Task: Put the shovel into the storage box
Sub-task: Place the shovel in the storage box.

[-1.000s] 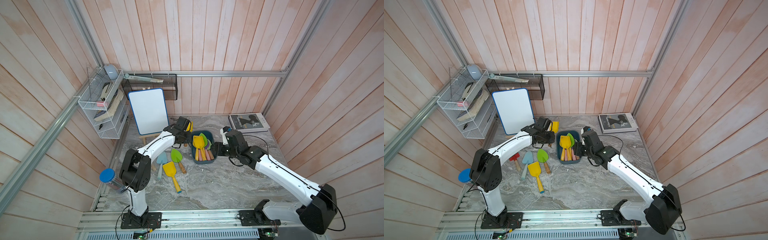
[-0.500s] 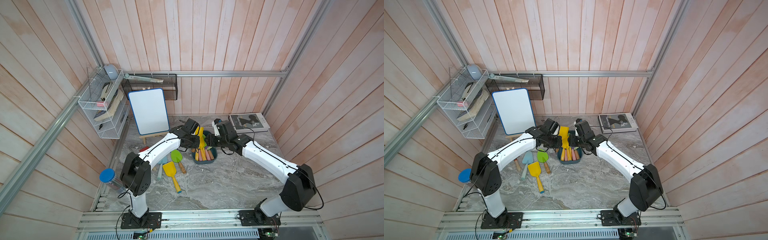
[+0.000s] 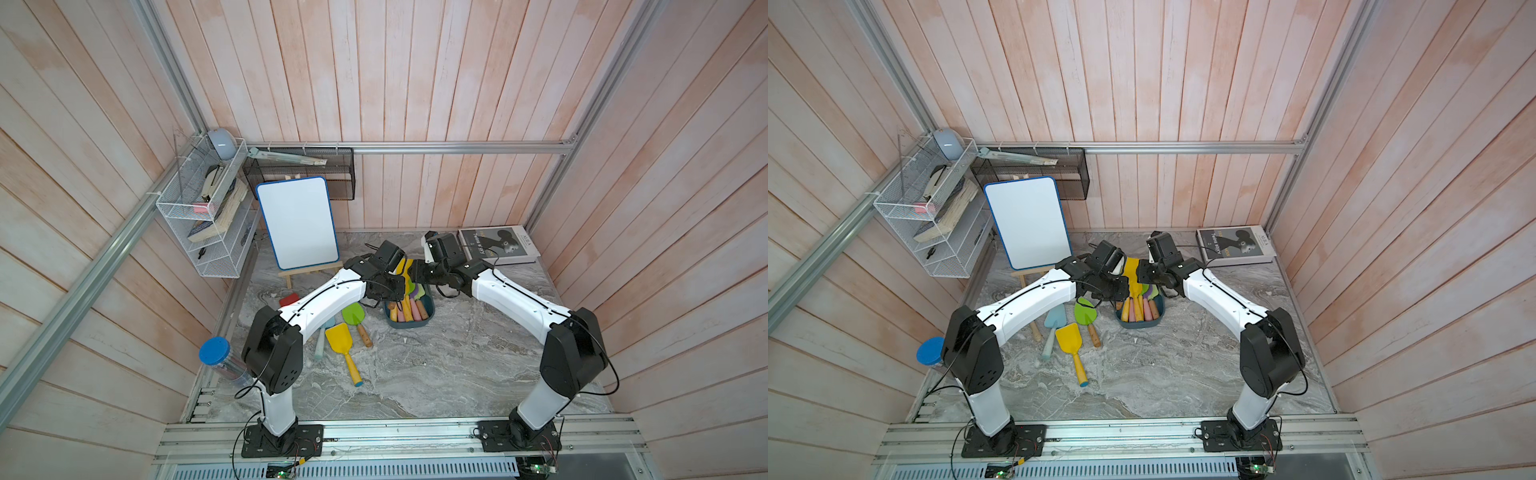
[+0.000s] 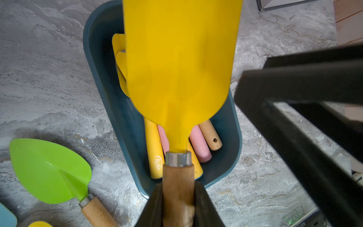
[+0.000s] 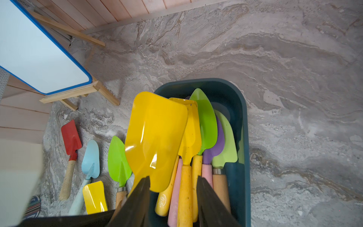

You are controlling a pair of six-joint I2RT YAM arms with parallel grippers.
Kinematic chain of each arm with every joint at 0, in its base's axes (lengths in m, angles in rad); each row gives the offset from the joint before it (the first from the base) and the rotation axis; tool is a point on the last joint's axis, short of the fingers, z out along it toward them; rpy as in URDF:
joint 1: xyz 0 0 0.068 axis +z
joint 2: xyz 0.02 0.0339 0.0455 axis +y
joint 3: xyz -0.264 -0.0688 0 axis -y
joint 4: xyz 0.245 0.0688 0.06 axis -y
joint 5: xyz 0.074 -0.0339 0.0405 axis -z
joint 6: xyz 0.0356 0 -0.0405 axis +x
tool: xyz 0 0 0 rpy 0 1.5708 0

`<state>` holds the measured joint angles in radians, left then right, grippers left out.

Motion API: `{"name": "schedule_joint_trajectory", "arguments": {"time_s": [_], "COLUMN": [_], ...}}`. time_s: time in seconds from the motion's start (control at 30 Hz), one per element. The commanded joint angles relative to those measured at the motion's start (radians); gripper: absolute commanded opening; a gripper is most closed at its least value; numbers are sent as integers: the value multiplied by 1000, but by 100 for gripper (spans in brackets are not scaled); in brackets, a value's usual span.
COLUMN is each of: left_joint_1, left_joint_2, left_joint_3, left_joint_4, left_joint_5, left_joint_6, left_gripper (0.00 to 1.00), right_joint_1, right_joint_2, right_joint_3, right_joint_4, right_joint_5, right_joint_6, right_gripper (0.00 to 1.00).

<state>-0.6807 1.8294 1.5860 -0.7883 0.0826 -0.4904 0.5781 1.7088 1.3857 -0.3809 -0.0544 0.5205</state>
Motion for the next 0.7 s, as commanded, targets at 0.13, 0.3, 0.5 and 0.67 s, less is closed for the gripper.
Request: {"name": "schedule_joint_trajectory", "arguments": {"time_s": [0.13, 0.3, 0.5, 0.67], "left_joint_1": [-6, -9, -11, -13], "left_joint_2": [-53, -52, -50, -51], "left_joint_3": [5, 2, -6, -8], "left_joint_4": [41, 55, 71, 78], "left_joint_5": [14, 27, 36, 40], "left_joint_6": [-23, -25, -27, -29], "left_gripper": [19, 19, 18, 18], "right_joint_1": [-15, -18, -21, -23], "right_joint_2": [44, 59, 70, 72], "right_joint_3": [35, 35, 35, 31], "right_joint_4": [23, 37, 47, 49], "right_joint_5": [-16, -26, -35, -36], "right_joint_6": [11, 19, 26, 30], "right_gripper": [37, 33, 26, 12]}}
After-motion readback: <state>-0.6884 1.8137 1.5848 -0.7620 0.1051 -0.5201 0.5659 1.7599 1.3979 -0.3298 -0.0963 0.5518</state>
